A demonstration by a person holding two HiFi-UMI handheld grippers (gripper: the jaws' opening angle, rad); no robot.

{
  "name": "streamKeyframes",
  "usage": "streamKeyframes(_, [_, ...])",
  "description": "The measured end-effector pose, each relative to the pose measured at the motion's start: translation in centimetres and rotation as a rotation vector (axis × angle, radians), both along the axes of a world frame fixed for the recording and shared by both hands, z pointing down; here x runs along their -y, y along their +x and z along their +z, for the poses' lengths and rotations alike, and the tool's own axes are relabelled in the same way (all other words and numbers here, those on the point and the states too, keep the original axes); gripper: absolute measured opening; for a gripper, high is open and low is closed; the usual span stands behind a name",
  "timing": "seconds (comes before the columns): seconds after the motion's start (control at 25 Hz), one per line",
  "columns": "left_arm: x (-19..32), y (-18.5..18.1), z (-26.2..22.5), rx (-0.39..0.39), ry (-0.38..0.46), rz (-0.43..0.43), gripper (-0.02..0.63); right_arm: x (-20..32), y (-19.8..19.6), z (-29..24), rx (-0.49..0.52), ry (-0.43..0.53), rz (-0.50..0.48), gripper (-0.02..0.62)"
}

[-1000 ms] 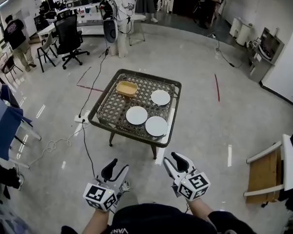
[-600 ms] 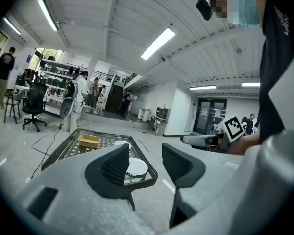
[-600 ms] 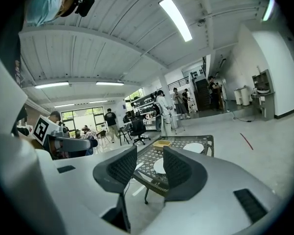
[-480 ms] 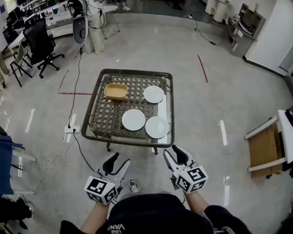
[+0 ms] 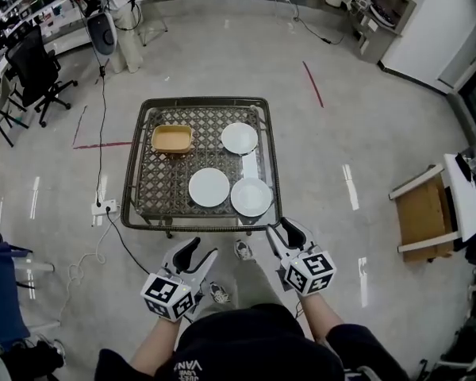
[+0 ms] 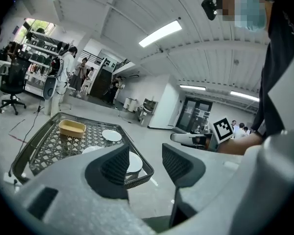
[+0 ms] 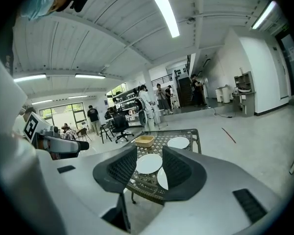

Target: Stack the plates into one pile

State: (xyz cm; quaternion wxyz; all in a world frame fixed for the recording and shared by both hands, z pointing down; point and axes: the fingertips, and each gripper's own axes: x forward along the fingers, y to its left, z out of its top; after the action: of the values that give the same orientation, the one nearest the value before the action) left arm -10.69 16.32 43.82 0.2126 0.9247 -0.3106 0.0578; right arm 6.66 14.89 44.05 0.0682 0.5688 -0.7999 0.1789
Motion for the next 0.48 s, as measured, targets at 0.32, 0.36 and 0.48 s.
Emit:
streamKeyframes(0.32, [4.5, 1.9, 5.4, 0.061, -0.086, -0.021, 0.205, 5.8, 1.8, 4.2, -0.060, -0.081, -0.069, 0.152])
streamKeyframes(0.36, [5.0, 2.4, 6.0, 0.065, -0.100, -0.024, 0.205, 6.5, 2.1, 4.7, -0.068, -0.095, -0.083, 0.152])
streamKeyframes(0.48, [6.4, 3.9, 8.1, 0.074, -0.151, -0.026, 0.205, 8.4, 3.0, 6.8, -0.103, -0.139, -0.116, 0.152])
